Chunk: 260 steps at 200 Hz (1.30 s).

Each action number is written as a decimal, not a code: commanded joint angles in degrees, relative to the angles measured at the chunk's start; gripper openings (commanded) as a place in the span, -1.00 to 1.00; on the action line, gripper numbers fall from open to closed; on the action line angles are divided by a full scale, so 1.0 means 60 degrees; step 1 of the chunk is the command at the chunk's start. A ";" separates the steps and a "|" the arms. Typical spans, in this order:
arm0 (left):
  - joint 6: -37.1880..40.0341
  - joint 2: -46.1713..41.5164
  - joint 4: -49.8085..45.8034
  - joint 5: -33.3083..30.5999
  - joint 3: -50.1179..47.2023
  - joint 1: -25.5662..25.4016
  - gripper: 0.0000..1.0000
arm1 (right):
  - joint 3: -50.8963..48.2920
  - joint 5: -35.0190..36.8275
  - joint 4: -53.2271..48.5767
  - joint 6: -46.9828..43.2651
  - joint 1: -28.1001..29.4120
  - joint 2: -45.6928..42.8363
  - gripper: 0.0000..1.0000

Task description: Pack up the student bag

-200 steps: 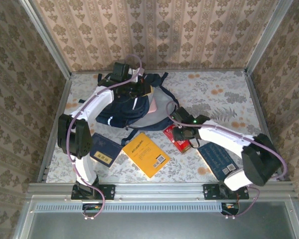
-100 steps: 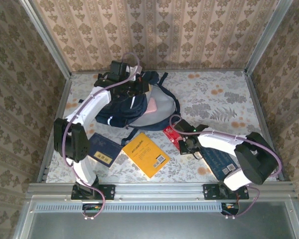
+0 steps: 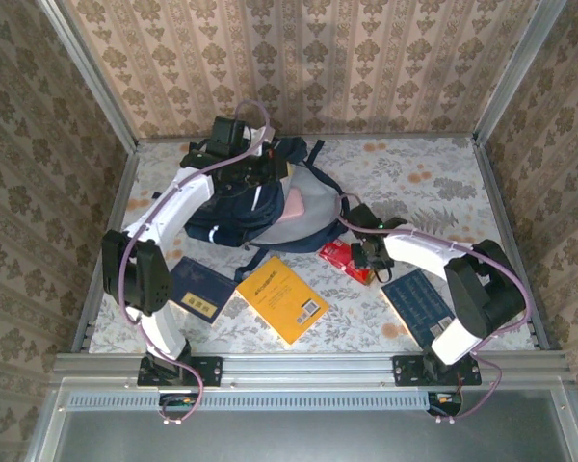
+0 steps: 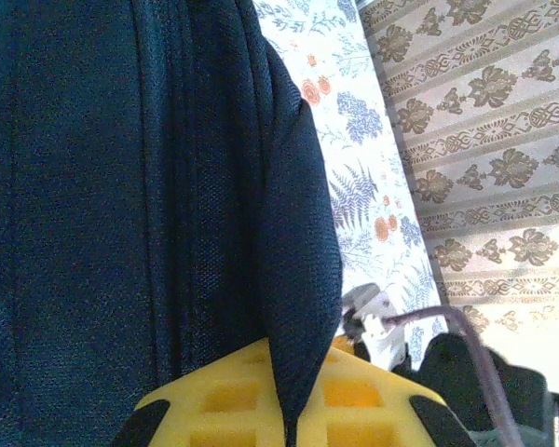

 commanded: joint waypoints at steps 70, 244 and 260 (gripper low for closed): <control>0.0204 0.0350 0.0124 0.0498 0.0350 -0.0115 -1.00 | -0.3326 -0.3497 0.1928 0.3182 -0.1751 -0.4542 0.16; 0.0241 0.0439 0.0113 0.0503 0.0342 -0.0400 -1.00 | -0.4166 -0.3396 0.3549 0.3939 -0.1231 -0.3153 0.17; 0.0221 0.0468 0.0127 0.0535 0.0336 -0.0401 -1.00 | -0.4238 -0.3585 0.4172 0.3815 -0.1397 -0.3029 0.17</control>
